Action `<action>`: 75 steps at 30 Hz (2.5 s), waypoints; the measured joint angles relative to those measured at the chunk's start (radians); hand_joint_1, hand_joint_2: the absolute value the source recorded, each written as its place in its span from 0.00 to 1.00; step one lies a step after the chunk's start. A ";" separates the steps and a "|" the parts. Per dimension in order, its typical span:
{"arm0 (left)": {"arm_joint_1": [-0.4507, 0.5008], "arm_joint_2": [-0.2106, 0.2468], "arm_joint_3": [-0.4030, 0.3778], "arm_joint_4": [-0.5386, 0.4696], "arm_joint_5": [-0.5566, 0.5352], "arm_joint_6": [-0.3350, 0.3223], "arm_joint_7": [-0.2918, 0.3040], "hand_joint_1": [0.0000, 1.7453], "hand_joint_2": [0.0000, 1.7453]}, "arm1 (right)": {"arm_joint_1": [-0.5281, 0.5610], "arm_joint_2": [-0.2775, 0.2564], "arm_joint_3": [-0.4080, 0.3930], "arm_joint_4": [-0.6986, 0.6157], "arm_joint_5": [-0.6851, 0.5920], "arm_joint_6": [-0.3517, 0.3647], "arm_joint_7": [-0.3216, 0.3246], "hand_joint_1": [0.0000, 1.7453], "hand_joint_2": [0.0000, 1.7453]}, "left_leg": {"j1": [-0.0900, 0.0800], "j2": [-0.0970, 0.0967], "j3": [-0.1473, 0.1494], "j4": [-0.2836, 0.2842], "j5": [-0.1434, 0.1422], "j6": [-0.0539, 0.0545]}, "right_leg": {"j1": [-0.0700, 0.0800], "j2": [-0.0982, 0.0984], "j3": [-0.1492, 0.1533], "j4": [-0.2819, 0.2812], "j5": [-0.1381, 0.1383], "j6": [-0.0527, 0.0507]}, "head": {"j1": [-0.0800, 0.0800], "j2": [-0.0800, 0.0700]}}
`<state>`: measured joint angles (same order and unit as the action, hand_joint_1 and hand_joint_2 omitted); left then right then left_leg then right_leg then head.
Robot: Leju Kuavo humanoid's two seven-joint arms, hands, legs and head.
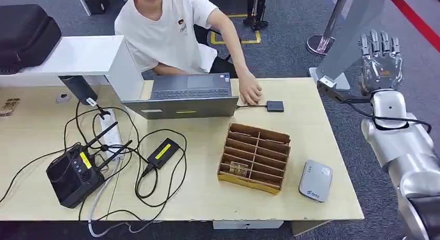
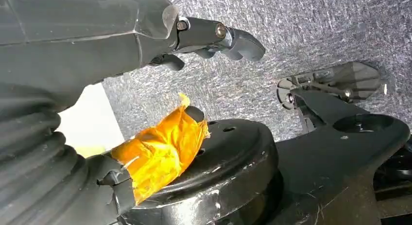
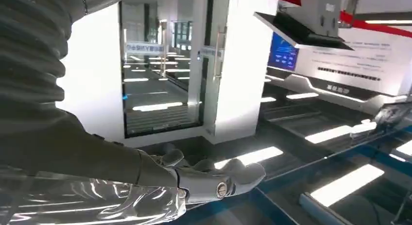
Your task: Pass the card to the sensor for recognition and then transmit it.
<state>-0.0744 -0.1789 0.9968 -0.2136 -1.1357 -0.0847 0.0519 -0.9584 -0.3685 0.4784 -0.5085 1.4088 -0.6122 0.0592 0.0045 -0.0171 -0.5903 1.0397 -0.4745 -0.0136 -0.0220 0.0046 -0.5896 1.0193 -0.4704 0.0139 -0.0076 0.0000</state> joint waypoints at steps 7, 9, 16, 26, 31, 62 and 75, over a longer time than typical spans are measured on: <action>0.005 0.005 0.024 0.000 0.011 0.005 0.002 0.00 1.00 | 0.004 -0.184 -0.084 0.019 -0.033 0.014 0.083 0.00 1.00 | -0.001 -0.009 -0.005 0.001 0.000 0.002 | -0.001 -0.009 0.001 -0.002 0.000 0.001 | 0.001 0.000; 0.006 0.006 0.033 0.000 0.013 0.006 0.004 0.00 1.00 | 0.011 -0.238 -0.124 0.027 -0.043 0.013 0.106 0.00 1.00 | -0.001 -0.009 -0.005 0.001 -0.002 0.004 | -0.001 -0.009 0.001 -0.002 -0.001 0.001 | 0.000 0.000; -0.212 0.008 0.019 0.000 -0.038 -0.174 0.186 0.00 1.00 | -0.105 -0.159 -0.194 0.148 -0.002 0.881 0.346 0.00 1.00 | 0.000 0.005 -0.013 -0.002 0.006 0.002 | 0.000 0.003 -0.010 0.000 0.012 -0.003 | 0.000 0.000; -0.266 0.014 -0.007 0.000 0.000 -0.176 0.094 0.00 1.00 | -0.216 -0.009 -0.196 0.156 0.092 0.108 0.355 0.00 1.00 | 0.001 0.001 -0.017 -0.003 0.017 -0.001 | 0.000 0.002 -0.019 0.004 0.015 -0.004 | -0.003 0.000; -0.265 0.015 -0.021 0.000 0.002 -0.179 0.093 0.00 1.00 | -0.234 0.020 -0.196 0.170 0.111 0.183 0.354 0.00 1.00 | 0.000 0.002 -0.018 -0.003 0.016 -0.002 | 0.000 0.002 -0.020 0.003 0.015 -0.004 | -0.002 0.000; -0.234 0.038 -0.056 0.000 0.053 -0.183 0.088 0.00 1.00 | -0.131 0.006 -0.171 0.199 0.156 0.277 0.445 0.00 1.00 | 0.000 0.000 -0.019 -0.002 0.016 -0.001 | 0.000 -0.001 -0.020 0.002 0.016 -0.003 | -0.002 0.000; -0.183 0.089 -0.095 0.000 0.128 -0.219 0.067 0.00 1.00 | 0.205 -0.213 -0.201 0.239 0.083 0.265 0.479 0.00 1.00 | 0.000 -0.005 -0.020 -0.003 0.013 0.002 | 0.000 -0.005 -0.019 0.000 0.013 0.000 | -0.003 0.000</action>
<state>-0.2579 -0.0900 0.9018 -0.2140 -1.0075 -0.3033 0.1190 -0.7539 -0.5818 0.2769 -0.2693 1.4915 -0.3468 0.5379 0.0043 -0.0219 -0.6107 1.0372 -0.4612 -0.0113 -0.0223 -0.0002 -0.6090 1.0192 -0.4574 0.0143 -0.0103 0.0000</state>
